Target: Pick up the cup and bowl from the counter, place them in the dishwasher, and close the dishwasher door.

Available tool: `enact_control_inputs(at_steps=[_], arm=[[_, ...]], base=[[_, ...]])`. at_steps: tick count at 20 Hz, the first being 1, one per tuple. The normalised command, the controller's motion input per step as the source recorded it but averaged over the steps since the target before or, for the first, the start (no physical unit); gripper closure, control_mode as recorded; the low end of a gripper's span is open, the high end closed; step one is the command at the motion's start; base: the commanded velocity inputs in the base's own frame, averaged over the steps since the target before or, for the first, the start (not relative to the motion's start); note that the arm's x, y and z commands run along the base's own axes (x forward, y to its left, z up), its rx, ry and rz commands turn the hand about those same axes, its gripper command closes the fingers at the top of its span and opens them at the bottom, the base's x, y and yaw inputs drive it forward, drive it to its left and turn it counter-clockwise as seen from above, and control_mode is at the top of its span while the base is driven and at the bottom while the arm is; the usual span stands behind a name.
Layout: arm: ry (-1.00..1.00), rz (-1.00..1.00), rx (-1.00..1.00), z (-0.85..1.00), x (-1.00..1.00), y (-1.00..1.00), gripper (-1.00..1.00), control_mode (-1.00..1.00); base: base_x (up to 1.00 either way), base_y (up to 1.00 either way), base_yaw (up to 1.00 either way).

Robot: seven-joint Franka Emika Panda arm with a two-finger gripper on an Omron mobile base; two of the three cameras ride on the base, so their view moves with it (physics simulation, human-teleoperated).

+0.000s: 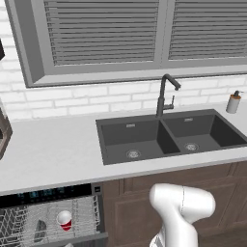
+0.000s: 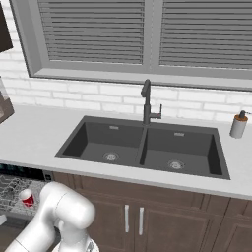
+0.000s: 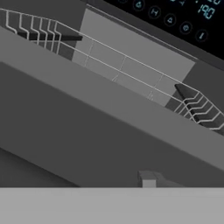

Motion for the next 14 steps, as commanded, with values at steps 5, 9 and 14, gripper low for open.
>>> enact_control_inputs(at_steps=[5,9,14], arm=[[-0.34,-0.25,0.37,0.0,1.0,-0.67,-1.0,-1.0],[-0.42,-0.27,0.41,0.0,1.0,-0.72,-1.0,-1.0],[-0.4,-0.29,0.47,-0.03,1.0,-0.76,-1.0,-1.0]], base=[[0.0,0.0,0.0],[0.0,0.0,0.0],[0.0,0.0,0.0]])
